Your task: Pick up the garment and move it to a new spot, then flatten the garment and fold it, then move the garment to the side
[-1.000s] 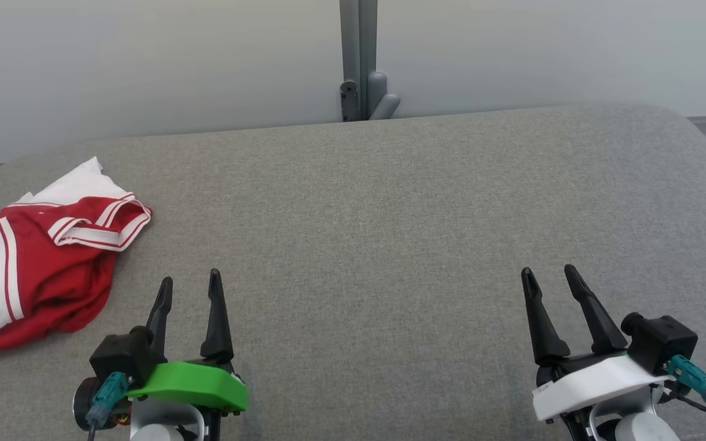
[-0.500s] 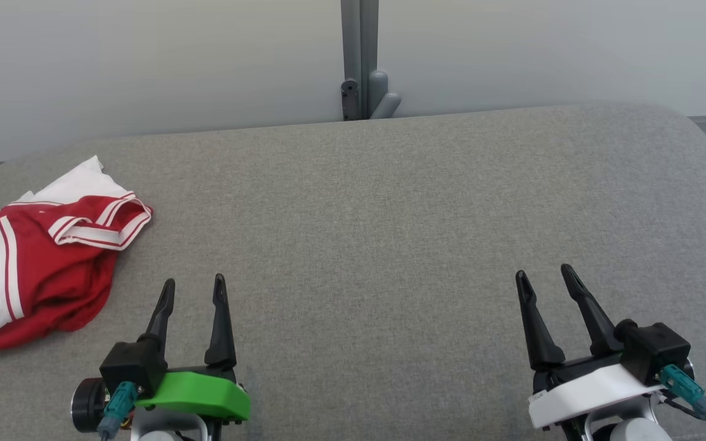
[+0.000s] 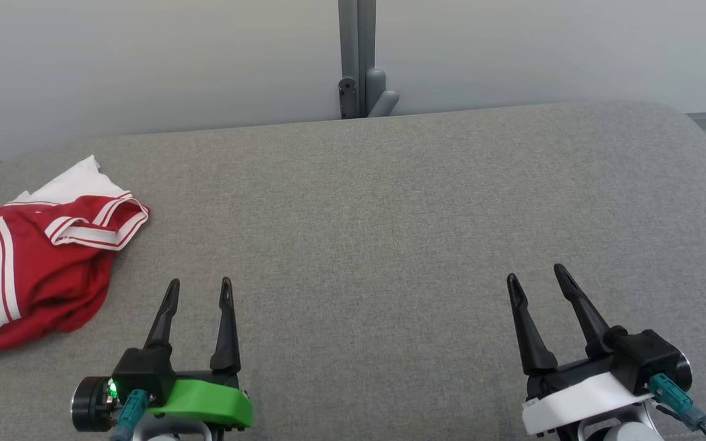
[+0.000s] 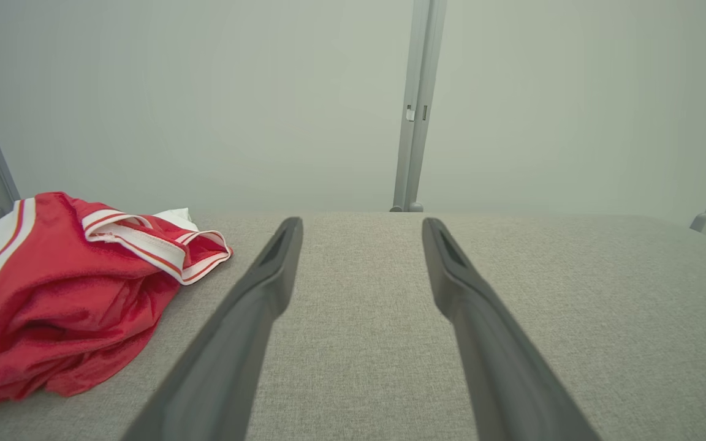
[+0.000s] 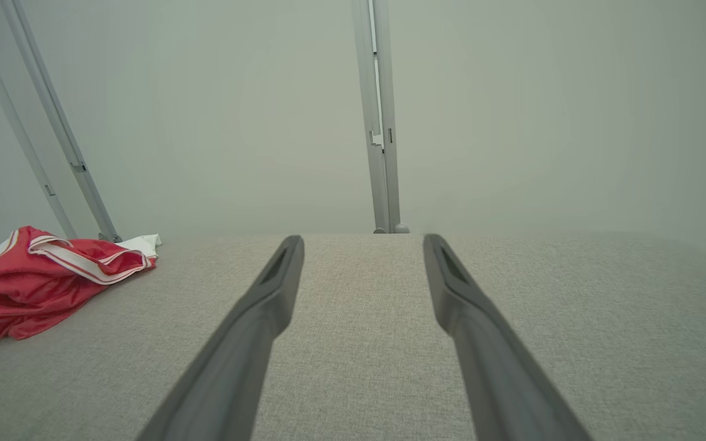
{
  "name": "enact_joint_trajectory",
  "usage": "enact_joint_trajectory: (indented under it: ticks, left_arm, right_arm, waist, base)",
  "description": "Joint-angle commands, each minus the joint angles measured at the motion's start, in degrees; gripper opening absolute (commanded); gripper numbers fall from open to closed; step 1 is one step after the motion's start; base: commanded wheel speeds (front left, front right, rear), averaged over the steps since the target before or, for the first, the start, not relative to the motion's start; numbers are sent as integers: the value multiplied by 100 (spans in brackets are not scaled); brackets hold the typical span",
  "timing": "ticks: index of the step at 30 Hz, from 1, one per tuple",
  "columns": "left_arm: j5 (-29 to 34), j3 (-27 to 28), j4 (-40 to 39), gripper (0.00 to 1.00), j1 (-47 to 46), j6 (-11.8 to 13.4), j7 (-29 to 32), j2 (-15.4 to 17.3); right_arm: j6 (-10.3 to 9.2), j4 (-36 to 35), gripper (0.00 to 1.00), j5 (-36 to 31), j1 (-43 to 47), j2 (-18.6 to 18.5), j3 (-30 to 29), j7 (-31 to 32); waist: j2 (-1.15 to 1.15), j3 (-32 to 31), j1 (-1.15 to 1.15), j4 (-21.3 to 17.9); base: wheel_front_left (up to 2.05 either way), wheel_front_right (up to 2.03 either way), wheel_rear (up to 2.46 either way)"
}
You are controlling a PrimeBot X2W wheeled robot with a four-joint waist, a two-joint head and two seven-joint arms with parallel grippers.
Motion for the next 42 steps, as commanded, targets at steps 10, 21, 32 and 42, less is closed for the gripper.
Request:
enact_joint_trajectory:
  ticks: [10,21,32,42]
  left_arm:
    - [166,-14,-106,100,62,-4,-50,34]
    - [173,-36,-49,100,37,20,-50,33]
    - [243,-77,-135,100,-38,93,-49,33]
    - [265,-29,-190,100,26,252,-50,32]
  right_arm:
    - [1,-21,100,-142,67,8,0,-69]
    - [1,-39,100,-107,39,15,-16,-69]
    - [1,-43,100,-83,20,-32,83,-69]
    - [1,-38,100,-80,11,-71,116,-69]
  waist:
    - [0,23,0,-20]
    - [0,52,0,-19]
    - [0,100,0,269]
    - [0,136,0,793]
  base:
    - [0,0,0]
    - [0,0,0]
    - [0,0,0]
    - [0,0,0]
